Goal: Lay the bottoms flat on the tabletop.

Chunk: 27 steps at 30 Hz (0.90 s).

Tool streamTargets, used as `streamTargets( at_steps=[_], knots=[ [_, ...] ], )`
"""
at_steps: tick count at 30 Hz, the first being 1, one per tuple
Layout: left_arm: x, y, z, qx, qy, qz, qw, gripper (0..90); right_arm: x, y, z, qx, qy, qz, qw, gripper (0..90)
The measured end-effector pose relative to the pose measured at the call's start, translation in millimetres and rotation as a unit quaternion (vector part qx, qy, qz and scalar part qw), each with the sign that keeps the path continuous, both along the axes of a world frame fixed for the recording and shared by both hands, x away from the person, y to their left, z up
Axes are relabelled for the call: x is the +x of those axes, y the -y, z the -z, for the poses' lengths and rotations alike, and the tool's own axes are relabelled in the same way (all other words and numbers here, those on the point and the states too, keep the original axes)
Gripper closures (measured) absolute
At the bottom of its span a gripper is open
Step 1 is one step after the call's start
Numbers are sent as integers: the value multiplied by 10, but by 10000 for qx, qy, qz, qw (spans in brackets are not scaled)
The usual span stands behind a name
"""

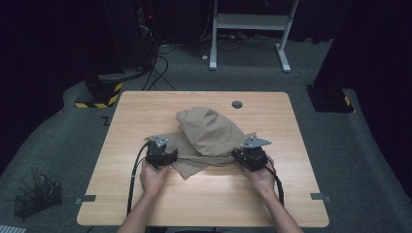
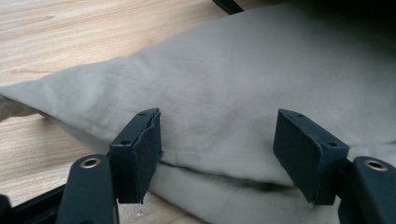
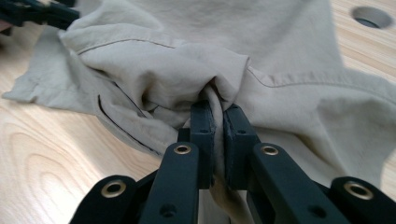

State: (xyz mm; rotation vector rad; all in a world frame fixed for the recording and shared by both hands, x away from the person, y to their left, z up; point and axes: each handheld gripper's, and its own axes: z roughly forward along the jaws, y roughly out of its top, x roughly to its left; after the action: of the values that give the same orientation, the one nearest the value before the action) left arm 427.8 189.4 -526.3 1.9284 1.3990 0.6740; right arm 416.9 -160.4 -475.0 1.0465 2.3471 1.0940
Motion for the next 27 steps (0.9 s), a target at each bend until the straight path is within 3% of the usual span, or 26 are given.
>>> streamTargets(
  at_steps=[6, 7, 8, 9, 10, 12, 15, 18, 20, 22, 23, 25, 27],
  knots=[
    [5, -10, 1, -47, -27, -61, 10000, 325, 10, 86, 101, -108, -122, 222, 9996, 815],
    [5, -10, 1, -45, -27, -65, 10000, 325, 8, 33, 139, -250, -224, 212, 9992, 735],
    [5, -10, 1, -45, -27, -65, 10000, 325, 8, 33, 139, -250, -224, 212, 9992, 735],
    [5, -10, 1, -46, -28, -65, 10000, 324, -38, -27, 112, -325, -139, 96, 9993, 651],
    [6, -11, 1, -47, -29, -67, 10000, 324, -38, -27, 112, -325, -139, 96, 9993, 651],
    [9, -12, 2, -47, -25, -76, 10000, 324, -106, -119, -1, -226, -5, -147, 9996, 544],
    [9, -12, 1, -43, -27, -75, 10000, 324, -138, -240, -90, -201, 178, -403, 9988, 501],
    [8, -11, 1, -42, -27, -76, 10000, 324, -124, -332, -101, -251, 180, -535, 9981, 495],
    [9, -11, 1, -42, -27, -77, 10000, 324, -70, -448, -44, -399, 82, -635, 9971, 540],
    [8, -10, 2, -43, -26, -89, 9999, 324, -43, -489, 9, -552, 21, -640, 9964, 672],
    [8, -10, 2, -43, -26, -89, 9999, 324, -43, -489, 9, -552, 21, -640, 9964, 672],
    [8, -10, 1, -37, -26, -81, 10000, 324, -16, -468, 21, -511, -76, -644, 9966, 794],
    [8, -10, 1, -36, -25, -82, 10000, 324, -18, -407, -21, -412, 6, -577, 9975, 854]
  ],
)
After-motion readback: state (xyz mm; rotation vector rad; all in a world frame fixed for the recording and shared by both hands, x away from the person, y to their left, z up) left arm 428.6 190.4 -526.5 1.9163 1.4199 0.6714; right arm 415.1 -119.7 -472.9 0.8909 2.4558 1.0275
